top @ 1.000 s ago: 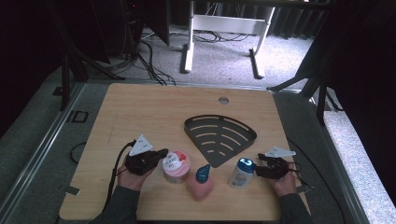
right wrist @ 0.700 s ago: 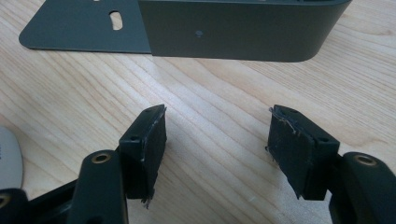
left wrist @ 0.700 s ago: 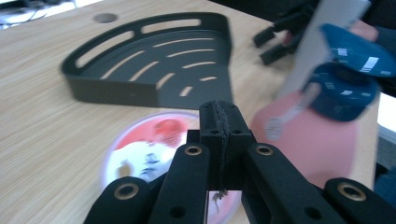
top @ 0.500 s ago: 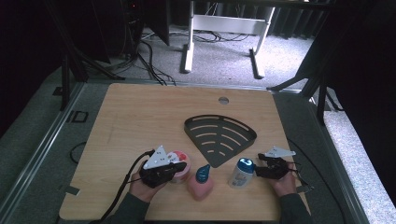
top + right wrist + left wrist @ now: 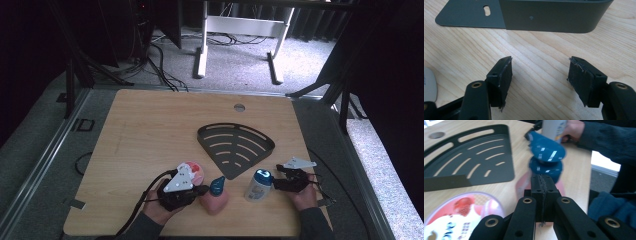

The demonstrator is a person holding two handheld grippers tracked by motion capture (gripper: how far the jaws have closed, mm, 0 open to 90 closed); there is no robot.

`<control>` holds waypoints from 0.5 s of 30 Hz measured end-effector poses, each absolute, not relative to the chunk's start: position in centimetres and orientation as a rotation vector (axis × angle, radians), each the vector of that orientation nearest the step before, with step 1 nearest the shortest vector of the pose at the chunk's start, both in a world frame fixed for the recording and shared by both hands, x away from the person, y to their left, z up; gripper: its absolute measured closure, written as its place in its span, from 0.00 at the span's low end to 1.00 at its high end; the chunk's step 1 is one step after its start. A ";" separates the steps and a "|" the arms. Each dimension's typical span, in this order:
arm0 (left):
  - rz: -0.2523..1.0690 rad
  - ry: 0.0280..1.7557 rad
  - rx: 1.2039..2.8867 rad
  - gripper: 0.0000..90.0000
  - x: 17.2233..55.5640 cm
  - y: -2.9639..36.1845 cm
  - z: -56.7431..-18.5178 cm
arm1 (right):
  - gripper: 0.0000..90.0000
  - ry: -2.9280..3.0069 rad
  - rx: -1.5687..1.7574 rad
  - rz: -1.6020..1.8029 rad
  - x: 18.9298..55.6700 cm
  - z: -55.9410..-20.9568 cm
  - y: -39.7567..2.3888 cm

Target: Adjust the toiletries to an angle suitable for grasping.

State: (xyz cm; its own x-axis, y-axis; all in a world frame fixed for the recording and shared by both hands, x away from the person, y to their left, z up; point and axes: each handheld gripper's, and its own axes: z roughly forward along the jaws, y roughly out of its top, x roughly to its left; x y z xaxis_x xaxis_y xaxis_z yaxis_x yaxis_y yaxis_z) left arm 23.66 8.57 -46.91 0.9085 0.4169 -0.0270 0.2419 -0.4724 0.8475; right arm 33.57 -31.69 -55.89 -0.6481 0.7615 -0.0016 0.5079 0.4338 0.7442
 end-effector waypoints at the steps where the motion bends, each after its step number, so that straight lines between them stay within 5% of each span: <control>1: 0.220 0.465 2.085 1.00 23.5 8.5 -46.9 | 0.39 2.354 1.086 1.049 33.6 -55.9 -31.7; 15: 0.112 0.340 2.120 1.00 22.5 5.0 -48.3 | 0.38 2.356 1.085 1.049 33.6 -55.9 -31.7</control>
